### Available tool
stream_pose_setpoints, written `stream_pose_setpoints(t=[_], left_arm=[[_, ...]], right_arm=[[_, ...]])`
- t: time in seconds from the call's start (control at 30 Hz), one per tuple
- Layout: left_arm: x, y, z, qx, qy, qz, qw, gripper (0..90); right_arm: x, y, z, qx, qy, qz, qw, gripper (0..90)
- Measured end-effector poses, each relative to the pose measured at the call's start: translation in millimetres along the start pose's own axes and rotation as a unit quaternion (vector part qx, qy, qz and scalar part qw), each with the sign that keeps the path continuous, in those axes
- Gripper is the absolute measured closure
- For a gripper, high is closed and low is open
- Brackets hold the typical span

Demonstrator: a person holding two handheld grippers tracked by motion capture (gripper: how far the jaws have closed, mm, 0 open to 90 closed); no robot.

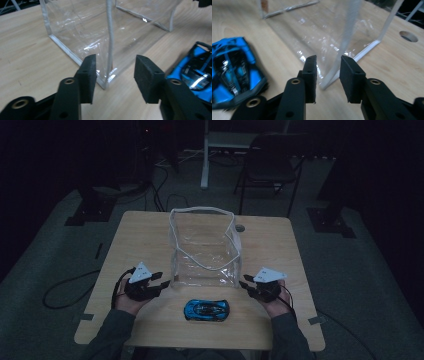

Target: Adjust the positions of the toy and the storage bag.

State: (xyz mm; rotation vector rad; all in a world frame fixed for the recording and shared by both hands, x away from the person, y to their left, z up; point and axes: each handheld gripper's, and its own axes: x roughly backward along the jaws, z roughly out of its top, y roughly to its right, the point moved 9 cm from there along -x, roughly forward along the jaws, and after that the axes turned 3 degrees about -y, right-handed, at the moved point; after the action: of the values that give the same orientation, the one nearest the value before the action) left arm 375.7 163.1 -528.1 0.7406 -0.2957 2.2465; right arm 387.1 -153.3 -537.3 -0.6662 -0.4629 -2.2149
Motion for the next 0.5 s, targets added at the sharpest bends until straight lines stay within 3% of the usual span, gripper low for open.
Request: stream_pose_setpoints(t=[0.13,0.33,0.5], left_arm=[[1.6,13.0,-6.0,-0.003,-0.003,-0.014,0.9999,43.0],[-9.1,38.6,-17.4,-0.019,-0.017,-0.046,0.9986,35.8],[-17.4,57.9,-22.1,-0.034,-0.02,-0.073,0.9965,33.6]], right_arm=[[-0.2,-16.3,-11.4,0.003,-0.009,0.013,0.9999,64.3],[-5.6,-40.6,-27.6,0.011,-0.03,0.039,0.9987,60.7],[-4.2,-55.5,-29.5,0.009,-0.027,0.059,0.9978,50.0]])
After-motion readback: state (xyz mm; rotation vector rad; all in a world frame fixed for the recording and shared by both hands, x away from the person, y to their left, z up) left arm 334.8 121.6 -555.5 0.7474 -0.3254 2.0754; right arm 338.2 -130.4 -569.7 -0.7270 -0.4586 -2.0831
